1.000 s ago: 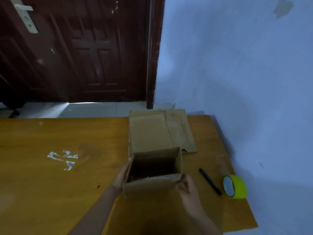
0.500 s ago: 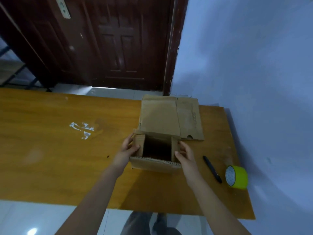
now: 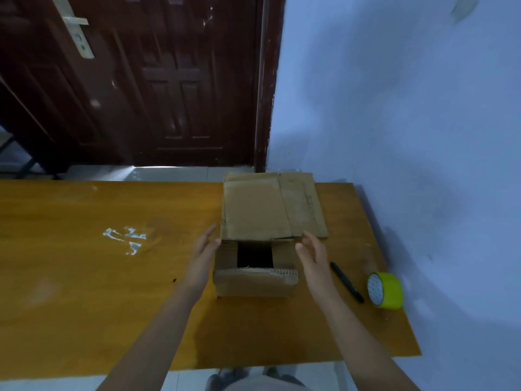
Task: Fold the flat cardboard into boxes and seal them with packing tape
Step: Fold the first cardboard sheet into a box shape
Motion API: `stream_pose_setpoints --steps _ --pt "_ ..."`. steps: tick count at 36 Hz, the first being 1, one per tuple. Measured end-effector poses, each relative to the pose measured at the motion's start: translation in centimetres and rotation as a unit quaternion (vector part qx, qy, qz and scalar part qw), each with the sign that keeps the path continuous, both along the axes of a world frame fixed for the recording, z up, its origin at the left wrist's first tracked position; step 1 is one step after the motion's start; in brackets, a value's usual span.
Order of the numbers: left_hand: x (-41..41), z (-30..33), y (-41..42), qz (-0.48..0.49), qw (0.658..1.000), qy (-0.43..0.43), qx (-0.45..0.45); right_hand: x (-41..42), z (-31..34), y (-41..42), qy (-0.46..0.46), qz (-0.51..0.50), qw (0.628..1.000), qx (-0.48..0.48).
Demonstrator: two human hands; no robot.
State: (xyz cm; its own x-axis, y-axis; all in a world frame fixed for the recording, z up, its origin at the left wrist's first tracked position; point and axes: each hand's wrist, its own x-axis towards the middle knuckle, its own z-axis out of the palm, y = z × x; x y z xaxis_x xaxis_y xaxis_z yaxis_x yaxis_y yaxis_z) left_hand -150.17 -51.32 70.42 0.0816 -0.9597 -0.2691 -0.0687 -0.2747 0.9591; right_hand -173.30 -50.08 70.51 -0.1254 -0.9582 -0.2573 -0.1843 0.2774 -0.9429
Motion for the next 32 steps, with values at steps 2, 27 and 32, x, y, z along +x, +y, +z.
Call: stream_pose_setpoints --steps 2,27,32 --pt "0.0 0.2 0.6 -0.041 0.995 -0.051 -0.073 0.2 0.4 0.8 0.051 0.049 0.996 -0.051" --pt "0.6 -4.7 0.6 -0.145 0.942 -0.267 -0.141 2.0 -4.0 0.8 0.208 0.102 0.972 0.020" --pt "0.4 -2.6 0.5 0.006 0.999 -0.044 0.030 2.0 -2.9 0.0 0.011 0.015 0.989 0.147"
